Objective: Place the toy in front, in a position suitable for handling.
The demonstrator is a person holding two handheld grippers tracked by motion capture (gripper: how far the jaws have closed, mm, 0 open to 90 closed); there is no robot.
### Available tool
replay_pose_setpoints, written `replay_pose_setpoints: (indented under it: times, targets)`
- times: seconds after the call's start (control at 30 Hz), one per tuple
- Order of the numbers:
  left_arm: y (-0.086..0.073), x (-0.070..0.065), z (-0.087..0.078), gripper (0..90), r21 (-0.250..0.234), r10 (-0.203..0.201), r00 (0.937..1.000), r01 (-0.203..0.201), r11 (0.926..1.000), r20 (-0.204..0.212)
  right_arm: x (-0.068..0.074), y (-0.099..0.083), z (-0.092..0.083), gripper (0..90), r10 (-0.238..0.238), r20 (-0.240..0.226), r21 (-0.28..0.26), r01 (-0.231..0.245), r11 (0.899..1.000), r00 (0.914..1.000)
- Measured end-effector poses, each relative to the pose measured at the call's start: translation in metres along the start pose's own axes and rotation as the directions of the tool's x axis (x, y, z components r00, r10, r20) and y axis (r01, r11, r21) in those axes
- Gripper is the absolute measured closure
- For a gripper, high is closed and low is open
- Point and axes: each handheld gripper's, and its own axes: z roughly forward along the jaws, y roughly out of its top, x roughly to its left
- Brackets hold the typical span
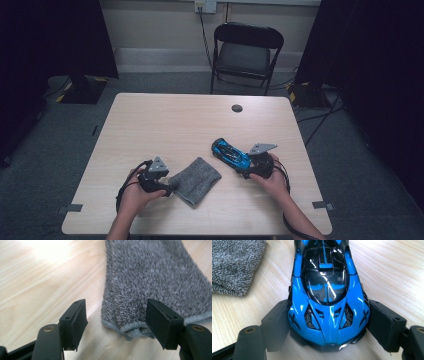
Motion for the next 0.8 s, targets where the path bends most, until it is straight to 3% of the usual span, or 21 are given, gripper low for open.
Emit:
replay_pose_setpoints:
  times: [0.17, 0.3, 0.43, 0.53, 0.63, 0.8]
  targets:
    - [0.016, -0.019, -0.01, 31.9, -0.122, 0.008, 0.999, -0.002, 0.9926, 0.045, 0.0, 0.0, 0.0, 23.6, 0.0, 0.0, 0.0, 0.0, 1.0, 1.0]
    - [0.022, -0.038, -0.001, 31.9, -0.14, 0.021, 0.9961, -0.009, 0.9901, 0.085, 0.0, 0.0, 0.0, 23.7, 0.0, 0.0, 0.0, 0.0, 1.0, 1.0]
    - [0.018, -0.047, 0.014, 31.6, -0.11, 0.038, 0.9917, -0.025, 0.9936, 0.123, 0.0, 0.0, 0.0, 23.6, 0.001, 0.0, 0.001, -0.001, 1.0, 1.0]
    - [0.014, -0.052, 0.022, 31.3, -0.088, 0.04, 0.9929, -0.031, 0.9956, 0.112, 0.0, 0.0, 0.0, 23.6, 0.001, -0.001, 0.001, -0.001, 1.0, 1.0]
    - [0.011, -0.052, 0.027, 30.6, -0.072, 0.056, 0.9958, -0.051, 0.9961, 0.072, 0.0, 0.0, 0.0, 23.6, 0.0, 0.0, 0.0, 0.0, 1.0, 1.0]
    - [0.012, -0.05, 0.028, 27.4, -0.1, 0.058, 0.9982, -0.056, 0.9934, 0.018, 0.0, 0.0, 0.0, 23.7, 0.0, 0.0, 0.0, 0.0, 1.0, 1.0]
